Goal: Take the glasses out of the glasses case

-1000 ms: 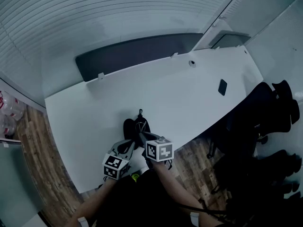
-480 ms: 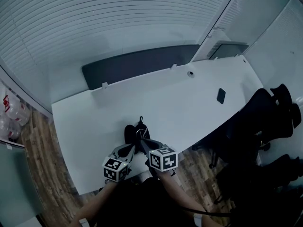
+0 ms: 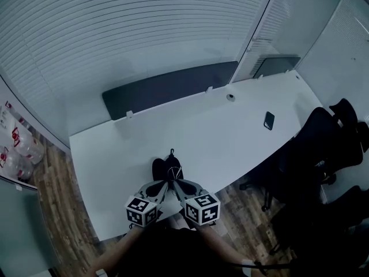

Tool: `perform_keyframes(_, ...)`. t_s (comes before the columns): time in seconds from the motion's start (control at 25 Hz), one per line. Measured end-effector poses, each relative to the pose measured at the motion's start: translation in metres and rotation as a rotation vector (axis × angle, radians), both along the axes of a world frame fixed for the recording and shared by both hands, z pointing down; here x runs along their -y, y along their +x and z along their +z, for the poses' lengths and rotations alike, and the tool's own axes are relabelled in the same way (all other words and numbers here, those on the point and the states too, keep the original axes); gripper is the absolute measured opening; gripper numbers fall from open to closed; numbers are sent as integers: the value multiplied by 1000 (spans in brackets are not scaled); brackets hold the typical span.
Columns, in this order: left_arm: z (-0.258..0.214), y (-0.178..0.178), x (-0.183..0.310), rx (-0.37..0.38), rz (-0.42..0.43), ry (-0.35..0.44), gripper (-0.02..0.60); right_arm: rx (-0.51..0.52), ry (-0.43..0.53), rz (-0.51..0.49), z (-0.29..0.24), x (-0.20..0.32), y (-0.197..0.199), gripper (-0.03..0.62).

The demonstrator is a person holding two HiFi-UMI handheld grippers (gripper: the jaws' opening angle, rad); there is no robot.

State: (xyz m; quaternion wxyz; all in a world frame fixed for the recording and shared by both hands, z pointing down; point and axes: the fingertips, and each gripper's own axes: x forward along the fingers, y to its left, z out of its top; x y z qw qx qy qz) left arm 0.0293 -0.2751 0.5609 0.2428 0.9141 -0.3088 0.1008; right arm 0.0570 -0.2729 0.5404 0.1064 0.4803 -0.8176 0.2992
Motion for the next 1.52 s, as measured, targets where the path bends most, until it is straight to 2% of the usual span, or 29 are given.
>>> perform_keyframes(0.16,-2,-3,-4,3,-9,-3,11,8,66,-12,-10,-2,-3,15)
perform_keyframes(0.44,-12,-1,-17,13,-4,33,11,24,105,-50,-17,-13,-11,15)
perform_keyframes(0.76,-12,4,-51,57,-2,72,10,48,110,-64,-13,-42,-7,15)
perform_keyframes(1.52,-7,4,-155,122,-86,111,10,101,144,-164,-11,-140,-8,15)
